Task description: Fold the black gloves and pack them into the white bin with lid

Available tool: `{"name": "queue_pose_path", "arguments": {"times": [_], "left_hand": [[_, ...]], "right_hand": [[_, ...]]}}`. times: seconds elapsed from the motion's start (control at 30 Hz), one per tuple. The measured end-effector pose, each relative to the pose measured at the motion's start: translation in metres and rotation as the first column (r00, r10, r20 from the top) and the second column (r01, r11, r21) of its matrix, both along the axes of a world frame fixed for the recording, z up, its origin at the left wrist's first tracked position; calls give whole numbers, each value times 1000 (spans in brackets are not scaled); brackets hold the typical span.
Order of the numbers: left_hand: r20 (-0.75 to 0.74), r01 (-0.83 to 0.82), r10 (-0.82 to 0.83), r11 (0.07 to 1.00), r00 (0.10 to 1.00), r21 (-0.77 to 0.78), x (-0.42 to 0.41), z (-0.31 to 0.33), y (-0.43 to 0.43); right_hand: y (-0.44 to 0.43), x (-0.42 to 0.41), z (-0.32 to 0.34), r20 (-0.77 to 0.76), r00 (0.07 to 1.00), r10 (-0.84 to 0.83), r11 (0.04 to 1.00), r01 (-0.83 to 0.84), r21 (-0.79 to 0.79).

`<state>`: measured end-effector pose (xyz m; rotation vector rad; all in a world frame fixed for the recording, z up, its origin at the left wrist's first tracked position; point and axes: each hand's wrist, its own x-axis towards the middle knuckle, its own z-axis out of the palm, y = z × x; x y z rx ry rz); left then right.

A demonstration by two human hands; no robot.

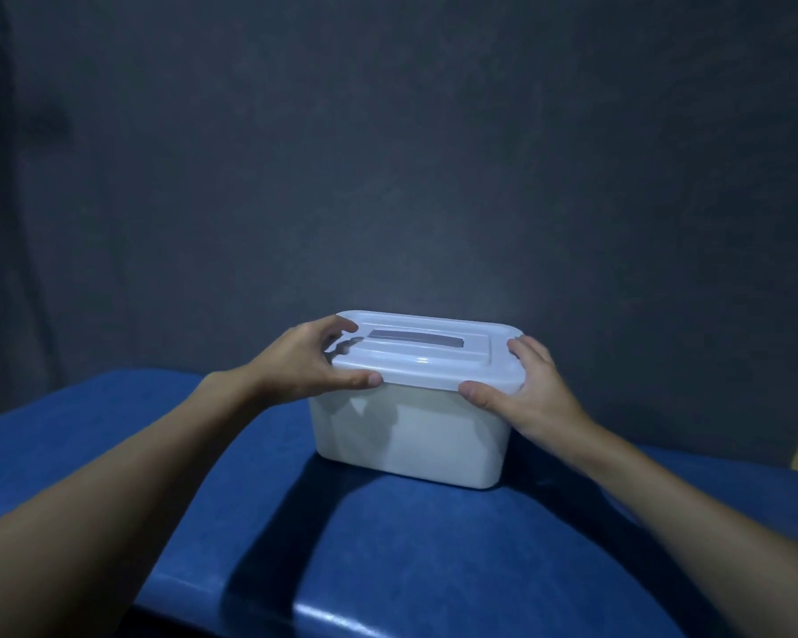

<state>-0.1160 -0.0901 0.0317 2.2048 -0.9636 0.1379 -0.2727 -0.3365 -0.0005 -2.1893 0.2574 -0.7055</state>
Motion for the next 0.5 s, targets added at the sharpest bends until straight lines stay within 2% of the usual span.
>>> {"name": "queue_pose_path", "arguments": {"times": [0.1,0.23,0.33,0.4,0.5], "left_hand": [[40,3,-3,1000,999,8,2,-2,0],[54,23,-26,998,998,60,8,3,2],[-57,72,-71,997,996,10,19,10,6],[-45,75,-75,997,996,-19,32,17,4],[-96,59,-75,985,993,-161,44,32,-7]], "right_hand": [[0,-2,3,-40,999,-12,999,10,-50],[-3,-8,17,-161,980,-115,977,82,-199],[-11,-1,28,-149,984,-98,977,67,-202],[-11,17,35,-125,977,-173,970,147,-196],[-3,50,52,-89,987,-137,989,132,-60]]}}
